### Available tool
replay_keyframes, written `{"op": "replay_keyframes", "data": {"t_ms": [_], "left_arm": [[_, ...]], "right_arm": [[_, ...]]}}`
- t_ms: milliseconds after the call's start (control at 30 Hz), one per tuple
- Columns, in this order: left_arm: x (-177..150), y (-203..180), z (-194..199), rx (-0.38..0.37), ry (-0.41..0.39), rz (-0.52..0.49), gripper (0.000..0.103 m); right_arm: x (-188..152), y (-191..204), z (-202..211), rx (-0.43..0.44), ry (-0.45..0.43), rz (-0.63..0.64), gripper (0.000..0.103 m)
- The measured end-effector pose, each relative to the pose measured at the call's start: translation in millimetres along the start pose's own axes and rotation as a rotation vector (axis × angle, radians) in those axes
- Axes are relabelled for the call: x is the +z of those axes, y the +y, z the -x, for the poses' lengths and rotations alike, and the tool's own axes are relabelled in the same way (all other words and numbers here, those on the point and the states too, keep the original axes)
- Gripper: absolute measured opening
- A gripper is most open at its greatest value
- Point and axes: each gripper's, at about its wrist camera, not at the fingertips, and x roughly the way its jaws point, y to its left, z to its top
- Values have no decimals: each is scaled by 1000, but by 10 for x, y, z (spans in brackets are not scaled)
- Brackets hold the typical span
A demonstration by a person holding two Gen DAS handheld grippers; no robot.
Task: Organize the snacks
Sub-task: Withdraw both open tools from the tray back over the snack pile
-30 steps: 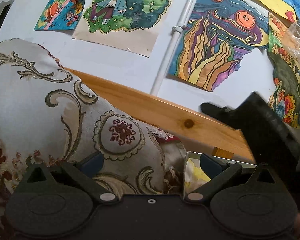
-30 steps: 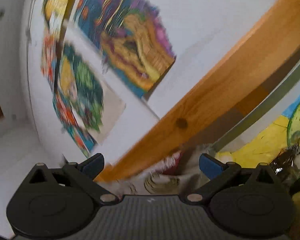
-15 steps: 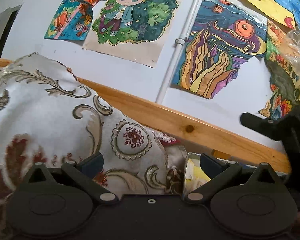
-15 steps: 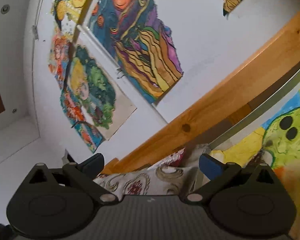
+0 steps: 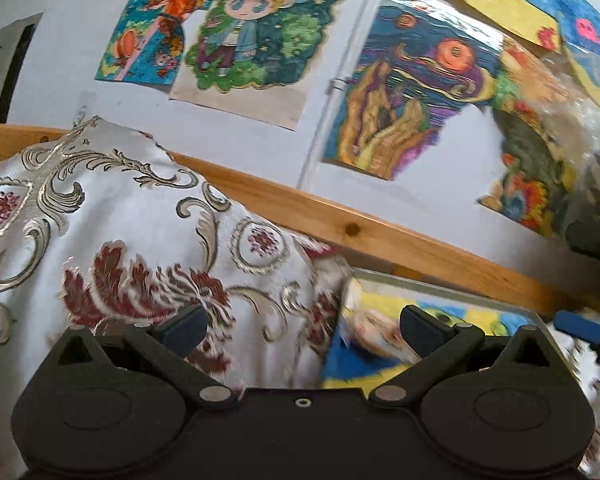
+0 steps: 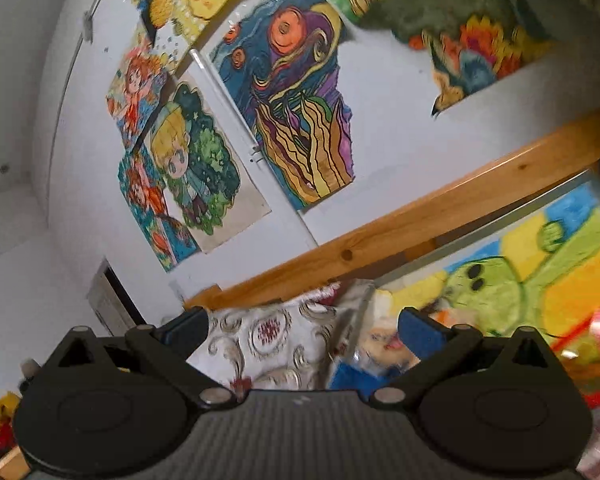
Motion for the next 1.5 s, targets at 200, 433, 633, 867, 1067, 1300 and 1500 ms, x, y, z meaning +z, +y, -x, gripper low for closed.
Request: {"op": "replay_keyframes", "data": {"t_ms": [200,433,633,867,1067,1300,1500], "left_arm": [[-6,-154,463,-42,64,-37,102],[-38,-249,1018,-90,89,-95,102],[-79,-210,1349,-53,149,-138,102],[-189,-151,1693,-35,215,-150,102],[-377,-69,1899,-72,270,-213,102],[-527,-22,1758,-105,405,-264,102],[-634,1,1537,-123,480,-300,102]], "right_arm": [[-175,282,566,-152,33,32,103],[-384,662,1032,-279,90,141,103],[-522,802,1302,-369,118,205,103],[-795,949,1555,-435,216,291,103],[-969,1159,1785,-454,309,388,103],[-1135,1128,1724,-466,370,471,103],[-1241,893,1480,-459,430,407,103]]}}
